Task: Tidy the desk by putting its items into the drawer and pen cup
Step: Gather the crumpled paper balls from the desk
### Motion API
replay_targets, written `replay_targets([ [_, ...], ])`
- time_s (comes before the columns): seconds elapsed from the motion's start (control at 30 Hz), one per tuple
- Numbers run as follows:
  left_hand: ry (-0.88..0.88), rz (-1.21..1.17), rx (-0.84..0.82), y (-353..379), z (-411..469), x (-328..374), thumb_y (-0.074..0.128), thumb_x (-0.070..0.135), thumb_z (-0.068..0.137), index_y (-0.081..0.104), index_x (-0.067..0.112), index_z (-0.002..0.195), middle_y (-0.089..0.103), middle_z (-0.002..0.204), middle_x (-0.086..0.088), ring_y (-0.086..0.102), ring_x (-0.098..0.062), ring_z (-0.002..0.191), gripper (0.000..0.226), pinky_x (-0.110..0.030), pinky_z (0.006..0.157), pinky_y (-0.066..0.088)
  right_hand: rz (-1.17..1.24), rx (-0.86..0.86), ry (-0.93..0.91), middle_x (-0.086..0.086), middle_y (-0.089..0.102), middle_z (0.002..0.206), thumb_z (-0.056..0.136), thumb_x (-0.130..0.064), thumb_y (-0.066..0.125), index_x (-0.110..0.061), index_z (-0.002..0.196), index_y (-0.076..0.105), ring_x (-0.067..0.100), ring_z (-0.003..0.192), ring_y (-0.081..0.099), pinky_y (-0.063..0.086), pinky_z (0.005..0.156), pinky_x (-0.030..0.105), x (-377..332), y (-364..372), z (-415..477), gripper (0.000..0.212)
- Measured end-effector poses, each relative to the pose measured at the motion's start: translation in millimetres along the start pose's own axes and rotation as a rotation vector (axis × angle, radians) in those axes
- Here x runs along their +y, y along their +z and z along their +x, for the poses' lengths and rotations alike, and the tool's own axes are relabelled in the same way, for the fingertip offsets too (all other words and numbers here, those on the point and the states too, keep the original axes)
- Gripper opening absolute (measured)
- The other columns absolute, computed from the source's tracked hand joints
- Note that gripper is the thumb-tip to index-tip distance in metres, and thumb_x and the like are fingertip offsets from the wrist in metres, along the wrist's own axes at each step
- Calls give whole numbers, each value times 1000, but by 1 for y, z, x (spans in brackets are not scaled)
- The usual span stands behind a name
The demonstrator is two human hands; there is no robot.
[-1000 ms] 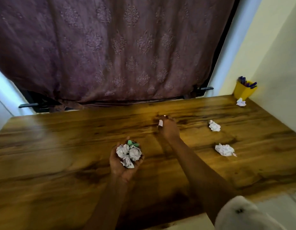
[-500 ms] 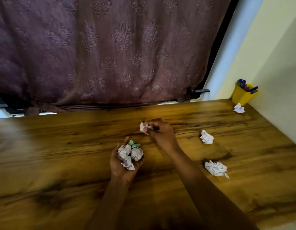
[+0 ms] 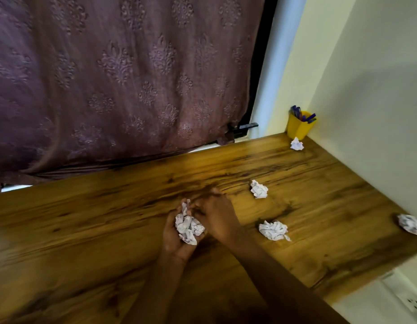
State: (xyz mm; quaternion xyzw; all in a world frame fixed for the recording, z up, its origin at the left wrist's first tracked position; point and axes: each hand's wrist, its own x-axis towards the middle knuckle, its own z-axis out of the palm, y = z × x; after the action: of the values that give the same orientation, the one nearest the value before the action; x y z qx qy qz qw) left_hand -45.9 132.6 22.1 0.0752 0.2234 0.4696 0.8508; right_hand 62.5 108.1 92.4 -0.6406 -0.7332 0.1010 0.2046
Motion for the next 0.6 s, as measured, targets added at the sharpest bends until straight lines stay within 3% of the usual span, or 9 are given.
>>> replay_targets([
  [0.07,-92,-134,-209,9,6,0,91,19,50,68,13,107,73,88,-1,66,-16,81,62,-34,73,55,40,59,0,-7,66,115,88,-41,57,-31,110,68,18,112,48,37,90,36,10,-5,-6,27],
  [0.13,-65,-174,-146,6,16,-1,95,14,30,76,15,91,72,85,-1,70,-18,72,64,-41,66,58,122,197,101,-3,67,113,86,-36,62,-31,108,69,20,108,54,42,90,35,30,-11,-13,24],
  [0.2,-40,-79,-70,9,16,-3,93,24,19,76,21,87,72,87,1,70,-17,72,70,-48,72,55,78,292,270,4,65,112,85,-29,64,-25,109,69,27,105,56,46,84,34,57,-19,-25,24],
  [0.33,-62,1,-36,15,14,-12,92,30,20,78,25,81,71,86,3,69,-15,72,63,-42,79,52,-210,-106,636,3,47,133,87,-32,59,-26,128,50,29,125,41,45,93,38,114,-16,-61,43],
  [0.4,-78,9,-61,17,11,-18,92,30,21,78,27,81,71,85,5,69,-13,71,62,-40,81,49,-180,-131,663,5,51,127,87,-32,56,-25,120,53,28,123,45,45,90,38,130,0,-76,34],
  [0.47,-118,-1,-81,20,7,-26,92,29,22,78,27,83,71,84,5,68,-13,70,62,-41,76,52,-159,-42,659,5,56,120,88,-29,55,-25,114,58,27,113,55,46,84,35,134,9,-84,27],
  [0.6,-177,0,-64,17,8,-38,93,25,25,78,27,85,71,86,4,68,-14,70,62,-42,73,54,176,181,588,7,67,106,88,-26,63,-16,116,64,24,97,66,45,75,27,115,-15,-81,30],
])
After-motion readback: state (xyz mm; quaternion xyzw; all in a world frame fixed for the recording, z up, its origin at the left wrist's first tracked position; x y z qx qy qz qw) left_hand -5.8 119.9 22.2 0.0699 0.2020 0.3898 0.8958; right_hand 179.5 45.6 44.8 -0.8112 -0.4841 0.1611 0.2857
